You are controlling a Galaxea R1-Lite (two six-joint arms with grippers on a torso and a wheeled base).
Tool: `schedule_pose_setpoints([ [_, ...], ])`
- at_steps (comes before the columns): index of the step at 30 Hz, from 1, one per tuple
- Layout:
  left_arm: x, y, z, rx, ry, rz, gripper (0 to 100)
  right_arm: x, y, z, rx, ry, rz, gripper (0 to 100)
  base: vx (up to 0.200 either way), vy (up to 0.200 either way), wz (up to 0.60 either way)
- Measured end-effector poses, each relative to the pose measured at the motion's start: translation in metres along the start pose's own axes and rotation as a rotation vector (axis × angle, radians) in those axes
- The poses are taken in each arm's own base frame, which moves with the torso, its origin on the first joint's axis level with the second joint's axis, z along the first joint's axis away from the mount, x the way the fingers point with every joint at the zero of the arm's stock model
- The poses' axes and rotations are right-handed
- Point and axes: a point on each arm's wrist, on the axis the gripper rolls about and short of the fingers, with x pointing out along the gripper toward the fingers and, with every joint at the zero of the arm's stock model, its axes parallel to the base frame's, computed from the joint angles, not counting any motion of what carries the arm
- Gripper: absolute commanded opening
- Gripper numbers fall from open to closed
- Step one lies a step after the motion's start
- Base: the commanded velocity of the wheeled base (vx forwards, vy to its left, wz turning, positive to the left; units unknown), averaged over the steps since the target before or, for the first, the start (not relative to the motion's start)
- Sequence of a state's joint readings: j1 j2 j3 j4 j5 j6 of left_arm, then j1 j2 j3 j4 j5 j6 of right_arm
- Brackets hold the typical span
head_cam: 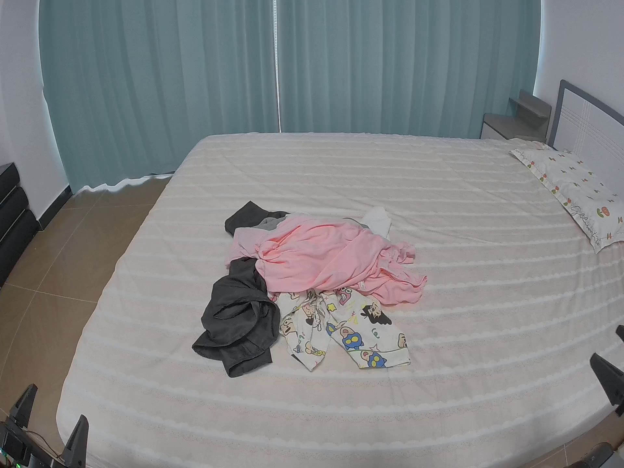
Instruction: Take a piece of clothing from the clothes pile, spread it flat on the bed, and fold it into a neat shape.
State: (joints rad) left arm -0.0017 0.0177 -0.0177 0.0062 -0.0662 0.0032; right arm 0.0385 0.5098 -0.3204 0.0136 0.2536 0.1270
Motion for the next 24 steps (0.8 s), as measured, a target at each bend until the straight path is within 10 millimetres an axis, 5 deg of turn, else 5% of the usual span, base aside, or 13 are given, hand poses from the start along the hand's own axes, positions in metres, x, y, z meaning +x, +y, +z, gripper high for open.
schedule_pose_setpoints([
  [13, 0.000, 0.000, 0.000, 0.000, 0.000, 0.000, 100, 0.118, -0.008, 0.011, 0.232, 0.286, 0.132, 100, 0.000, 0.000, 0.00],
  [24, 0.000, 0.000, 0.000, 0.000, 0.000, 0.000, 100, 0.232, -0.013, -0.024, 0.327, 0.454, 0.097, 100, 0.000, 0.000, 0.00],
])
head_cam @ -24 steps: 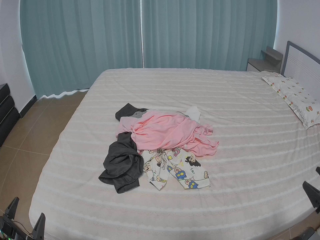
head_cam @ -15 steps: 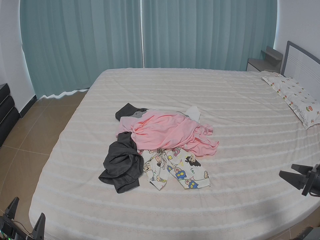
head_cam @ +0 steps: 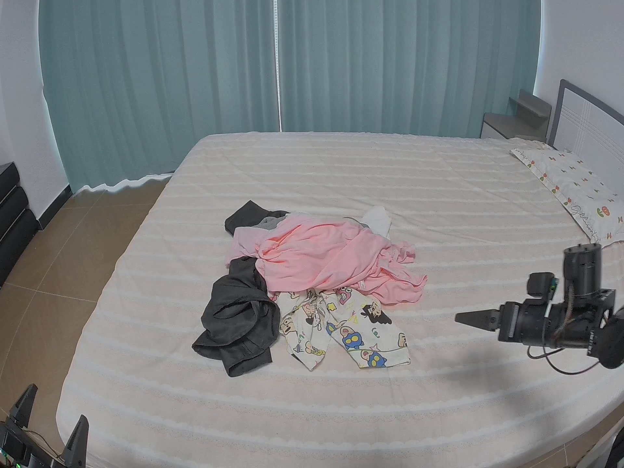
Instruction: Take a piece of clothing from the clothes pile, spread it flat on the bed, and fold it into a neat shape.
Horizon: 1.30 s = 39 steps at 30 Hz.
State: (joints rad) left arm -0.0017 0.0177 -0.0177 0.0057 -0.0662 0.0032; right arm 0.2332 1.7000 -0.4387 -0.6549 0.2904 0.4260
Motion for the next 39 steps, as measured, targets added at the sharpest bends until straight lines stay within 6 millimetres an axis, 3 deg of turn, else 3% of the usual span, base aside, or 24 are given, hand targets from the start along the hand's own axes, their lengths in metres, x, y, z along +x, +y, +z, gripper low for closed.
schedule_pose_setpoints([
  [7, 0.000, 0.000, 0.000, 0.000, 0.000, 0.000, 100, 0.082, -0.012, 0.007, 0.077, 0.025, -0.041, 100, 0.000, 0.000, 0.00],
  [13, 0.000, 0.000, 0.000, 0.000, 0.000, 0.000, 100, 0.133, -0.015, -0.002, 0.080, 0.037, -0.089, 100, 0.000, 0.000, 0.00],
  [18, 0.000, 0.000, 0.000, 0.000, 0.000, 0.000, 100, 0.163, -0.011, -0.014, 0.055, 0.060, -0.102, 100, 0.000, 0.000, 0.00],
  [25, 0.000, 0.000, 0.000, 0.000, 0.000, 0.000, 100, 0.188, -0.003, -0.029, 0.010, 0.137, -0.117, 100, 0.000, 0.000, 0.00],
  [39, 0.000, 0.000, 0.000, 0.000, 0.000, 0.000, 100, 0.206, 0.013, -0.041, -0.143, 0.306, -0.142, 100, 0.000, 0.000, 0.00],
])
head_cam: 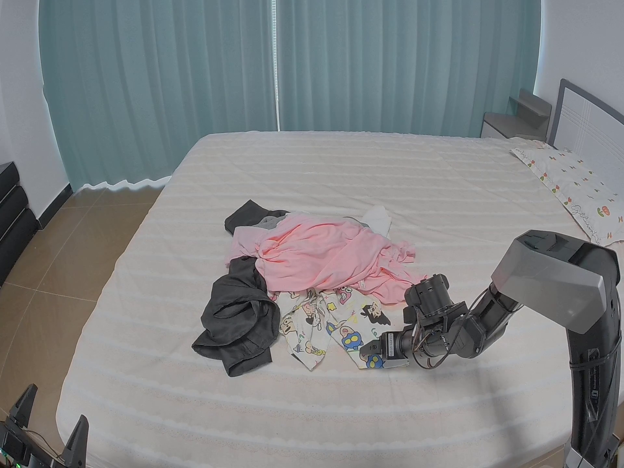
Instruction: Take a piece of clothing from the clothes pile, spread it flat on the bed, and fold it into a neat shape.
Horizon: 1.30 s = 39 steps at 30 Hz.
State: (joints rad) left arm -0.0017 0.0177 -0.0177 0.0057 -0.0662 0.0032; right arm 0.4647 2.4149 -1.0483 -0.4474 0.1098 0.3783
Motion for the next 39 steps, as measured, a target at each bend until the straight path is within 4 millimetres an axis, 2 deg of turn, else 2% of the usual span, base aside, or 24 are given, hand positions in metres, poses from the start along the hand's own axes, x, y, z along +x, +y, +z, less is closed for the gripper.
schedule_pose_setpoints([
  [7, 0.000, 0.000, 0.000, 0.000, 0.000, 0.000, 100, 0.007, 0.014, 0.000, -0.062, 0.048, 0.004, 100, 0.000, 0.000, 0.00],
  [8, 0.000, 0.000, 0.000, 0.000, 0.000, 0.000, 100, 0.007, 0.015, 0.000, -0.069, 0.053, 0.003, 0, 0.000, 0.000, 0.00],
  [19, 0.000, 0.000, 0.000, 0.000, 0.000, 0.000, 100, 0.009, 0.016, 0.002, -0.080, 0.079, -0.019, 0, 0.000, 0.000, 0.00],
  [26, 0.000, 0.000, 0.000, 0.000, 0.000, 0.000, 100, 0.002, 0.010, -0.002, -0.064, 0.062, -0.052, 0, 0.000, 0.000, 0.00],
  [32, 0.000, 0.000, 0.000, 0.000, 0.000, 0.000, 100, -0.013, 0.006, -0.012, -0.064, -0.030, 0.003, 0, 0.000, 0.000, 0.00],
  [39, 0.000, 0.000, 0.000, 0.000, 0.000, 0.000, 100, -0.051, -0.004, -0.038, -0.060, -0.144, 0.107, 0, 0.000, 0.000, 0.00],
])
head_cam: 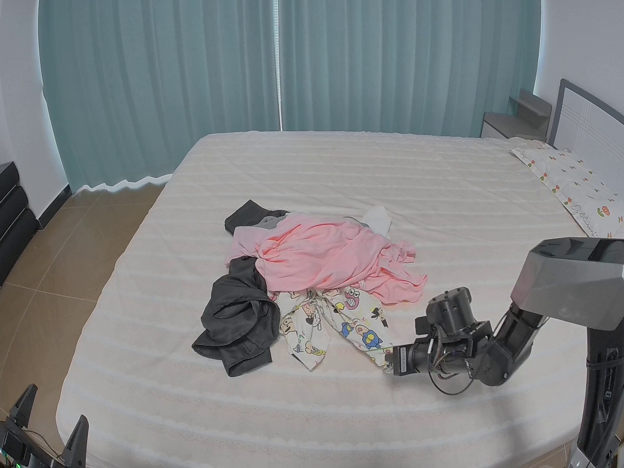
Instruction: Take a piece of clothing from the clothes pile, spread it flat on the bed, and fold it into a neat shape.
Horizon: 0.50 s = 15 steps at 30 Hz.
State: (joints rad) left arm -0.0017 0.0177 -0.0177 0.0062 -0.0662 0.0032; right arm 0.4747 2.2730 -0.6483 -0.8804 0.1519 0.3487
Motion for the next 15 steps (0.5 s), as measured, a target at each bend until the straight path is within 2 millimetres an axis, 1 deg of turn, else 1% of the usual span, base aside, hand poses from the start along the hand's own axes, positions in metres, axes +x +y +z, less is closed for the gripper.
schedule_pose_setpoints([
  [4, 0.000, 0.000, 0.000, 0.000, 0.000, 0.000, 100, -0.035, 0.001, -0.009, 0.015, -0.086, 0.079, 0, 0.000, 0.000, 0.00],
  [5, 0.000, 0.000, 0.000, 0.000, 0.000, 0.000, 100, -0.040, 0.002, -0.009, 0.017, -0.104, 0.091, 0, 0.000, 0.000, 0.00],
  [7, 0.000, 0.000, 0.000, 0.002, 0.000, 0.000, 100, -0.063, 0.005, -0.010, 0.017, -0.182, 0.142, 0, 0.000, 0.000, 0.00],
  [11, 0.000, 0.000, 0.000, 0.002, 0.000, 0.001, 100, -0.099, 0.011, -0.009, 0.006, -0.294, 0.208, 0, 0.000, 0.000, 0.00],
  [15, 0.000, 0.000, 0.000, 0.012, 0.000, 0.002, 100, -0.130, 0.017, -0.009, -0.007, -0.377, 0.254, 0, 0.000, 0.000, 0.00],
])
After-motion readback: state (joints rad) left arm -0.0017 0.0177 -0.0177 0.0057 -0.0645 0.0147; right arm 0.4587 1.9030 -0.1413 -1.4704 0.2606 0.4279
